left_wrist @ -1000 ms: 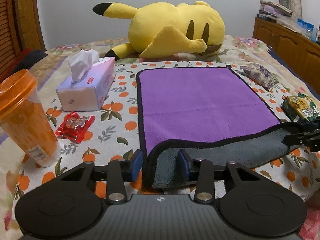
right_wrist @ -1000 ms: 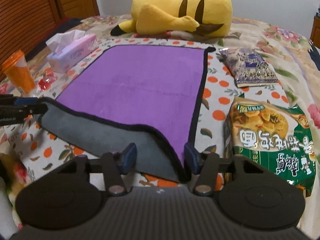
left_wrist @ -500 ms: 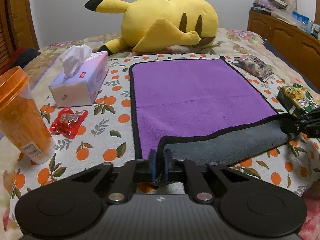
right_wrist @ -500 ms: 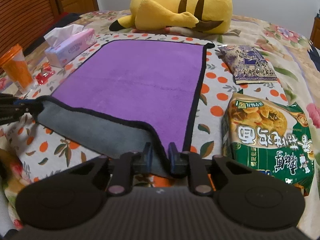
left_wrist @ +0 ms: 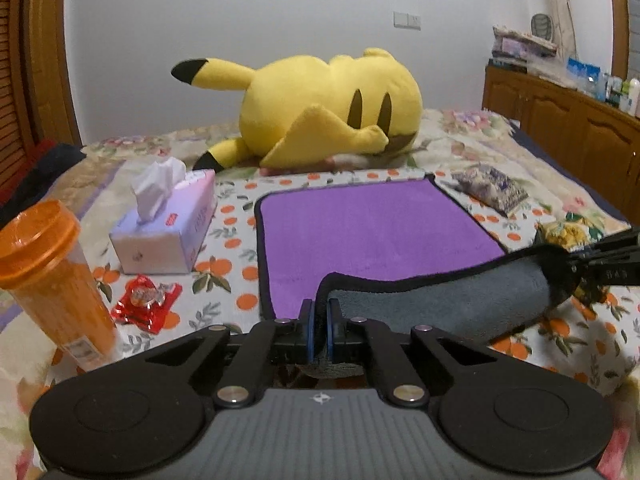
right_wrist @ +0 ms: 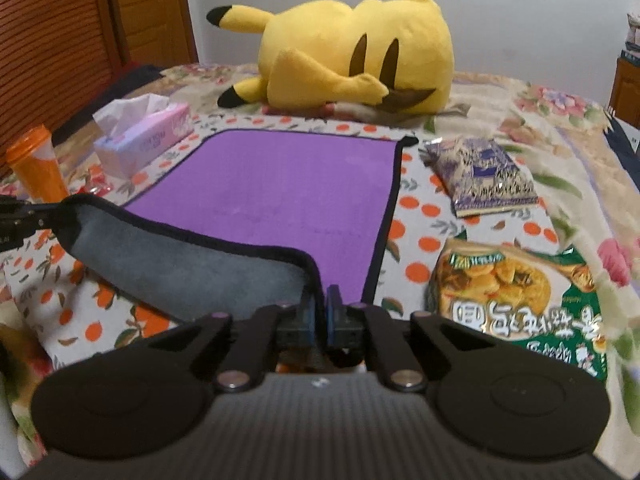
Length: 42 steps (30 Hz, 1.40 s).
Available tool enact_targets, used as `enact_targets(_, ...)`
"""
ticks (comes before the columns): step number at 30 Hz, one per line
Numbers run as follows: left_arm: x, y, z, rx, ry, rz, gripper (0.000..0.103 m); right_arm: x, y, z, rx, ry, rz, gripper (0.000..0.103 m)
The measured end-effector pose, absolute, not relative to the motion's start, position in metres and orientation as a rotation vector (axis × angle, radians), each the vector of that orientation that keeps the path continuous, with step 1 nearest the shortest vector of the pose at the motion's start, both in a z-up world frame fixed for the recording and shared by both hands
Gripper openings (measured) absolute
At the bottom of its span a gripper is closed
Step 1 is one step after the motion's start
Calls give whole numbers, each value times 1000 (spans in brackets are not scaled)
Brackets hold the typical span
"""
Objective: Fold towel
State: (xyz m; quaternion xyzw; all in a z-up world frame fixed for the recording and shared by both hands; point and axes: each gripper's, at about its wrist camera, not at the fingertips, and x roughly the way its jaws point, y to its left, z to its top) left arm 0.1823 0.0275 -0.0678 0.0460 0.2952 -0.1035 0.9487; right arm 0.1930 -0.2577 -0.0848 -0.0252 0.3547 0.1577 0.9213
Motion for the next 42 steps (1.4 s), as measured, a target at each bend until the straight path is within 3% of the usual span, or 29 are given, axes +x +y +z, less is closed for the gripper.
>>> enact_targets(42,228,5,-37,152,478,-271,6,238,-258,-64,-146,537,330,6)
